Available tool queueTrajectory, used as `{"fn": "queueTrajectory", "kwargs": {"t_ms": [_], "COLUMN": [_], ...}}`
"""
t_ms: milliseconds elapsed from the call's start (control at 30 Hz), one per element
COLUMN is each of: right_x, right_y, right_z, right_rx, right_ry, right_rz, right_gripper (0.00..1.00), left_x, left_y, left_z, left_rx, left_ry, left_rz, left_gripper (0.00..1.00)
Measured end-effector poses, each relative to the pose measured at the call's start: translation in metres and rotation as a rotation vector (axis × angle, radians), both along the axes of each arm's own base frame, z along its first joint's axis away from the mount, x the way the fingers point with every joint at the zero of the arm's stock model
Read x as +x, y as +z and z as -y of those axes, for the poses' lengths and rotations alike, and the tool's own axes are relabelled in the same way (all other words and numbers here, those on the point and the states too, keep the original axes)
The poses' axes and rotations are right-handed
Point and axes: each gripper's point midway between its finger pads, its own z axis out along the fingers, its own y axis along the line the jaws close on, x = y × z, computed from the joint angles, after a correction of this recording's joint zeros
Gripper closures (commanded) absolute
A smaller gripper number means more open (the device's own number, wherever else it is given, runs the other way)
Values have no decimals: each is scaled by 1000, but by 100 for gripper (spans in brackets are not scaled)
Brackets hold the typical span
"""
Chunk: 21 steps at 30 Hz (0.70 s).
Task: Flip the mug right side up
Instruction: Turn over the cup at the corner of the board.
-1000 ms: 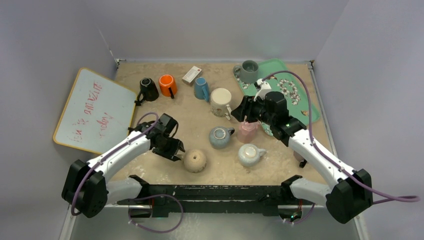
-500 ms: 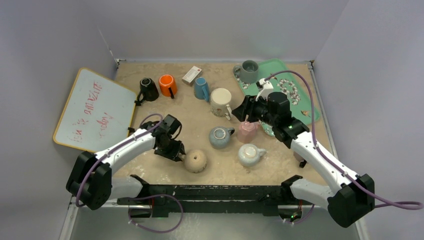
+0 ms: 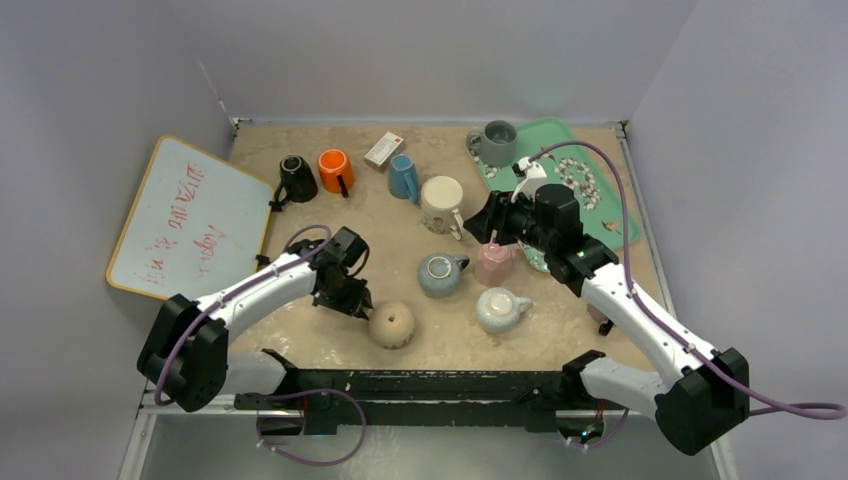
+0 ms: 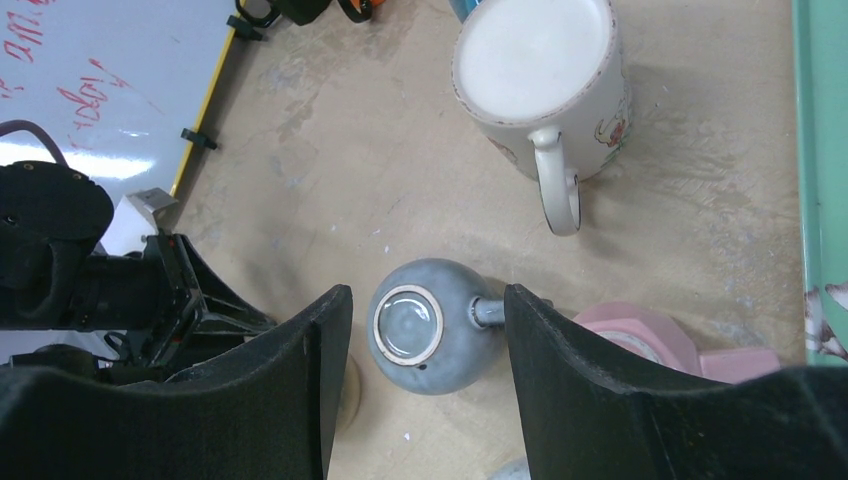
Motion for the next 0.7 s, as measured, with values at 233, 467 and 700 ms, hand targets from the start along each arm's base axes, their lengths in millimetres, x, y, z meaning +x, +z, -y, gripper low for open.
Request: {"fn": "queueTrajectory", "kwargs": {"t_ms": [233,467,700], "right_x": [-1,-5,-7], "right_y": [-1,3,7], "right_z": [0,-4,-9], "right_rx": [-1,26,60], "right_ry": [2,22,45], "right_rz": [-6,-11,-4], "right_gripper": [39,39,39], "left_x": [7,26,45], "left_y": [10,35,52], "left_z": [-8,-22,-18], "left_rx": [21,60,60], "left_ry": [2,-75,-226], "left_rz": [85,319,514], "left_gripper": [100,100,100]}}
